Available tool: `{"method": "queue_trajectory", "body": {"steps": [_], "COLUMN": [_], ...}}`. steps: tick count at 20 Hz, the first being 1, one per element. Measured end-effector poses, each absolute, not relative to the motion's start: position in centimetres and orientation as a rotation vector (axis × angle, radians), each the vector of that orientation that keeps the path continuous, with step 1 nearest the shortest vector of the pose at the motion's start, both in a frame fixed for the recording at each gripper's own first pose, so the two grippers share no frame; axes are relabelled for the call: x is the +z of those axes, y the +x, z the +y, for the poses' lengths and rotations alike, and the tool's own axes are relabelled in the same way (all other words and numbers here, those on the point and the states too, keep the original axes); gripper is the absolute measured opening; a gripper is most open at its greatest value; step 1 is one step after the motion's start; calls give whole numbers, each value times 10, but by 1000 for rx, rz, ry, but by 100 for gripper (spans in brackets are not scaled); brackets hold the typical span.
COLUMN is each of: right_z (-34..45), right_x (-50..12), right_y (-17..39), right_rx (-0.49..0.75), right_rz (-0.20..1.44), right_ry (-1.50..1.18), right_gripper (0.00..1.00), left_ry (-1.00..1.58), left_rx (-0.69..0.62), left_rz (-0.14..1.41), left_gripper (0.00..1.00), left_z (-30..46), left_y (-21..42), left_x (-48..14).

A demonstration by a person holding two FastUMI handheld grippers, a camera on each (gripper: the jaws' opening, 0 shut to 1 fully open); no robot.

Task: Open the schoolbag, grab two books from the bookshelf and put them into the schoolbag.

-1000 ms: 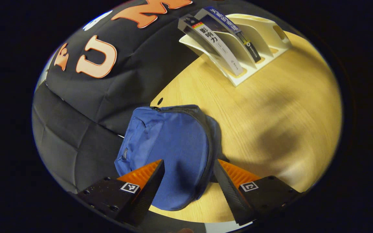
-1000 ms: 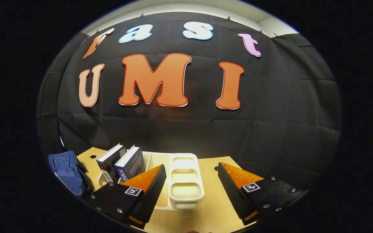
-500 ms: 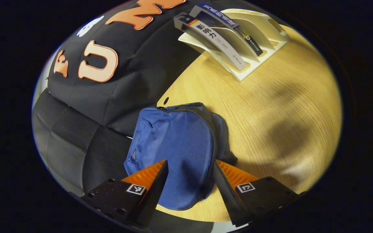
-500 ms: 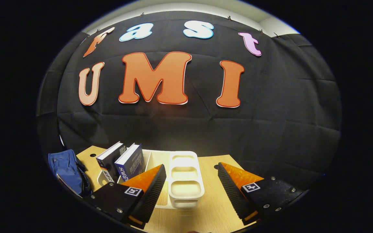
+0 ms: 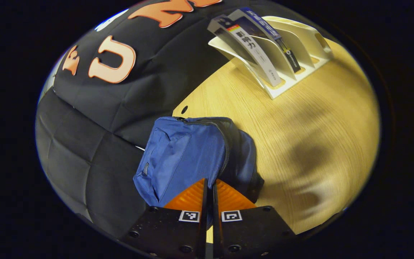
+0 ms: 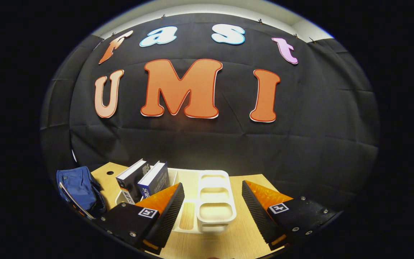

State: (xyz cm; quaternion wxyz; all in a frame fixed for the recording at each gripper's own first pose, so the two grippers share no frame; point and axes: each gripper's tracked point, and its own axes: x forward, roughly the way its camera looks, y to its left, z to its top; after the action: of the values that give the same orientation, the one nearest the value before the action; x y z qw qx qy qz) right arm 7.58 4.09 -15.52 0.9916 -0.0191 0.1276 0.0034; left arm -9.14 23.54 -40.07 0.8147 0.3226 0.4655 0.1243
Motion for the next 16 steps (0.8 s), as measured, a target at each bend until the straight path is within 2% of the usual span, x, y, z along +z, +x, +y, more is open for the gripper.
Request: {"method": "queue_trajectory", "body": {"steps": [6,10,16], "right_z": [85,124,181], "right_x": [-141,-128,-119], "right_y": [79,85,103], "right_rx": [89,162,250], "right_rz": [248,259,331], "right_ry": [-39,-68,-119], "right_gripper": [96,96,96], "left_ry": [563,563,404], "left_rx": [224,195,202], "left_rz": [945,880,796], "left_gripper": [4,4,4], "left_z": [249,262,306], "left_y": [-76,-60,-29], "left_x": [-359,-309,-233]}}
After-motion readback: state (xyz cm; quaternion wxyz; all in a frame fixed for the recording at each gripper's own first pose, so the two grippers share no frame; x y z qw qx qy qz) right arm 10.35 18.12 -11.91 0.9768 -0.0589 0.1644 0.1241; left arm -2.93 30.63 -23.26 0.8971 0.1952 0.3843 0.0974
